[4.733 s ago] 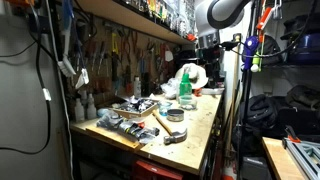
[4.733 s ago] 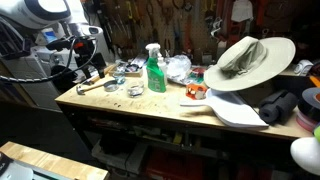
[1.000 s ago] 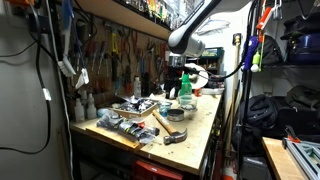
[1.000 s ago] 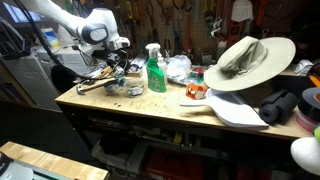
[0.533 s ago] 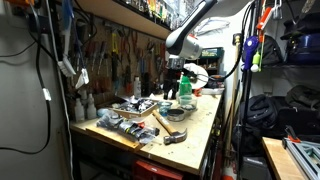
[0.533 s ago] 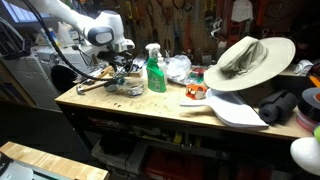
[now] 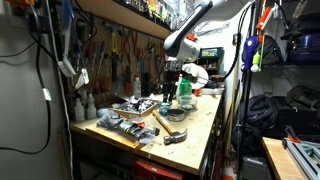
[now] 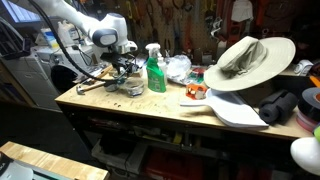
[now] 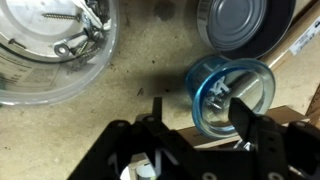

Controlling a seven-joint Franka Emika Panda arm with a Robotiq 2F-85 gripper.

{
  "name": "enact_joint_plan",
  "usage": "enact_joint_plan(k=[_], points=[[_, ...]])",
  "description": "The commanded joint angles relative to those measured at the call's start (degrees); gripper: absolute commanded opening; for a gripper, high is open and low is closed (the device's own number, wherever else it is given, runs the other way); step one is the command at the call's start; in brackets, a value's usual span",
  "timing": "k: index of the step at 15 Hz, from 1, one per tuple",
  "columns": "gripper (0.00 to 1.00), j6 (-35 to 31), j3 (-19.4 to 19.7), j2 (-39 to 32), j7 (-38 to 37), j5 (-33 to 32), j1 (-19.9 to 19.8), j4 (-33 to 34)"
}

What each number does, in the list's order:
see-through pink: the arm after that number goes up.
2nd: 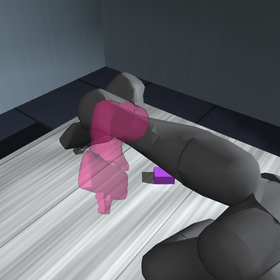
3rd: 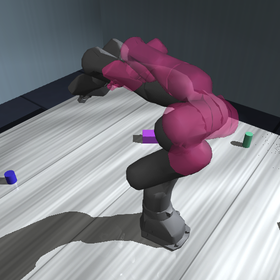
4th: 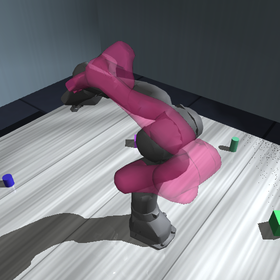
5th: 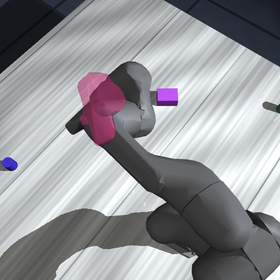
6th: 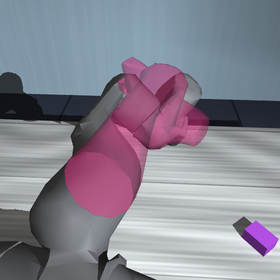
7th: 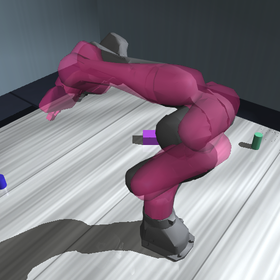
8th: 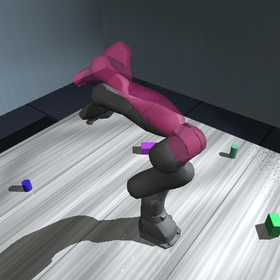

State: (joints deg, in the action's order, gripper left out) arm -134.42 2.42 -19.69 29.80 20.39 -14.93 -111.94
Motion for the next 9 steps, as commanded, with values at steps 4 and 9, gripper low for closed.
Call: enact_joint_plan(k=[4, 9], points=[[0.16, 3.1, -1.7, -2.4, 1.4, 2.8, -2.0, 3.2], [0.40, 6.6, -2.0, -4.2, 1.7, 2.5, -2.4, 5.5]])
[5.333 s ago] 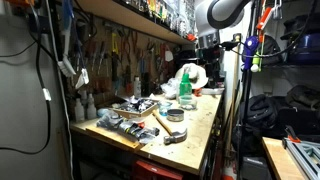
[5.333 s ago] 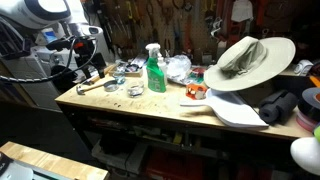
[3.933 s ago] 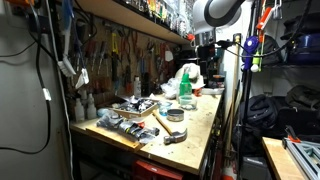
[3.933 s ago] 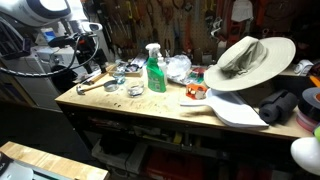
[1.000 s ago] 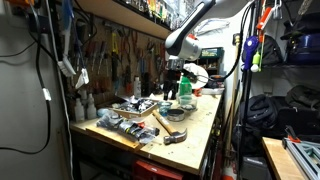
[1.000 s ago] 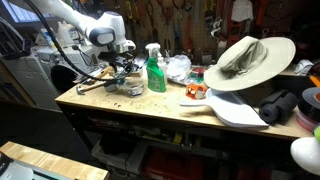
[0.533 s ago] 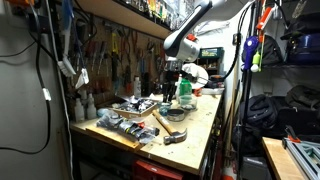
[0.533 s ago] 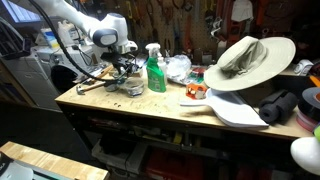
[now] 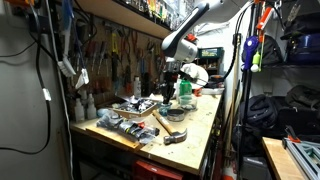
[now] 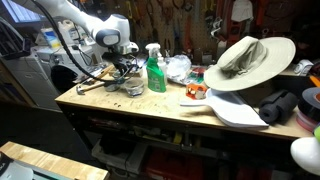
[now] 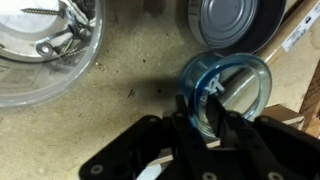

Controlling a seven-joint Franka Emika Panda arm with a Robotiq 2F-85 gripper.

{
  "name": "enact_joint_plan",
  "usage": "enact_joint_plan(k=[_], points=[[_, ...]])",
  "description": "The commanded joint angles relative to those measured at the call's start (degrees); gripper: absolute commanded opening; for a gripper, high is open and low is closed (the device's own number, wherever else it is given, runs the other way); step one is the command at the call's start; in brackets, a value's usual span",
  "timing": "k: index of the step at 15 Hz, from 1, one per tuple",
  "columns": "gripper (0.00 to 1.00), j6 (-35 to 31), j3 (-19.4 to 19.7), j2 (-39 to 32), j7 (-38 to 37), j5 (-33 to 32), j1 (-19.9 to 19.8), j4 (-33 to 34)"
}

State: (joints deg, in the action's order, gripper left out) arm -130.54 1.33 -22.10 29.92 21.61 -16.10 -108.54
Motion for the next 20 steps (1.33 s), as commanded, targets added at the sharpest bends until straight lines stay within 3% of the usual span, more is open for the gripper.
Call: enact_joint_plan(k=[1, 2, 6, 8, 13, 20], points=[[0.30, 3.4, -1.2, -2.0, 2.0, 1.7, -1.4, 2.4], [0.19, 4.0, -1.4, -2.0, 2.7, 2.1, -1.7, 2.6], [0.02, 6.0, -1.9, -0.7, 6.1, 4.4, -2.8, 2.6], [0.08, 6.6, -1.9, 0.2, 8.1, 5.5, -3.3, 2.3], [0.08, 7.6, -1.1, 3.8, 13.2, 6.2, -3.4, 0.2], [0.08, -1.2, 1.0, 13.7, 13.9, -2.7, 1.3, -9.9]])
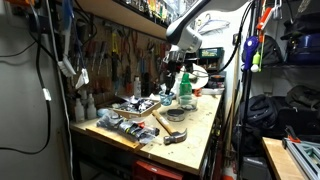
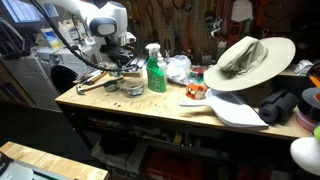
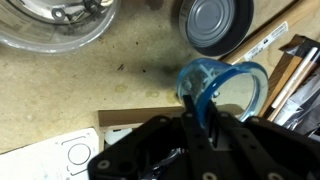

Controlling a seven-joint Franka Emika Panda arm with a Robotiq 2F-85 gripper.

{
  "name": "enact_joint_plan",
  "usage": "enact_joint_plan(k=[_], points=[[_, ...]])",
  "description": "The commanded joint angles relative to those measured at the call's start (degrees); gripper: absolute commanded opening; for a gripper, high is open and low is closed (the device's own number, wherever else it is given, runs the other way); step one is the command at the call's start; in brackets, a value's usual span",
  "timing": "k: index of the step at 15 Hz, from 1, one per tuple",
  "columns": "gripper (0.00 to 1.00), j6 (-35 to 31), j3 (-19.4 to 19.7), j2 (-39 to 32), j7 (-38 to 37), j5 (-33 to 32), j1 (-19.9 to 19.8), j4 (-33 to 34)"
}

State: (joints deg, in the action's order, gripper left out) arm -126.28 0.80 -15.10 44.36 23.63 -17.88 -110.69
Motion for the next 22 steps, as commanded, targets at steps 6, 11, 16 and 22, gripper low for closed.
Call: enact_joint_plan(k=[6, 11, 16, 22], points=[[0.08, -20.6, 2.6, 14.8, -12.7, -25.7, 9.2, -19.7], [0.08, -25.0, 2.7, 17.8, -32.1, -49.0, 11.2, -23.8], [0.08, -22.7, 1.4, 19.6, -52.8, -70.7, 11.6, -24.9], [0.08, -16.3, -0.9, 19.2, -68.3, -85.7, 14.4, -26.1]])
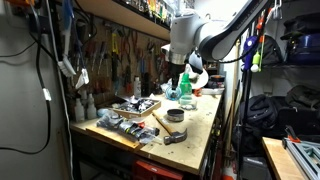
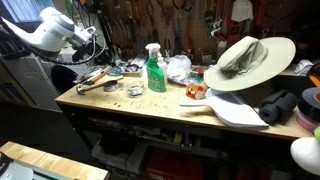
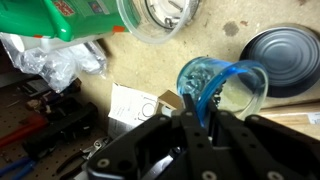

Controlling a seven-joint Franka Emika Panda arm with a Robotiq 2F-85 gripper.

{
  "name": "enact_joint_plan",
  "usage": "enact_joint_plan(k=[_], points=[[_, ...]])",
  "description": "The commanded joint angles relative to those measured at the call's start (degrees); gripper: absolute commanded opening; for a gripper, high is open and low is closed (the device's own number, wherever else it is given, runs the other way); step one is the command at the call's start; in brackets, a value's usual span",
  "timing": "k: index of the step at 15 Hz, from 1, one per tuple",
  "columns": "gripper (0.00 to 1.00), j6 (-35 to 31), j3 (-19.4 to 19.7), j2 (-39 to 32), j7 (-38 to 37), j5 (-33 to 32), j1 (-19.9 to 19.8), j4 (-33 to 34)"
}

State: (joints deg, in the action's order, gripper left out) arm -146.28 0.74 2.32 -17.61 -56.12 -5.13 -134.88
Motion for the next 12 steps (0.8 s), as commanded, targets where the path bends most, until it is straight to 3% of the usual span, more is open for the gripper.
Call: enact_joint_plan(k=[1, 10, 11, 12], points=[[0.08, 4.8, -1.2, 1.6, -8.7, -8.0, 2.1, -2.2], [0.12, 3.7, -0.3, -0.4, -6.9, -6.1, 2.5, -0.7], [0.03, 5.0, -0.6, -0.8, -7.6, -7.2, 2.6, -0.4], [0.03, 5.5, -0.8, -1.0, -8.9, -9.1, 2.8, -0.4]])
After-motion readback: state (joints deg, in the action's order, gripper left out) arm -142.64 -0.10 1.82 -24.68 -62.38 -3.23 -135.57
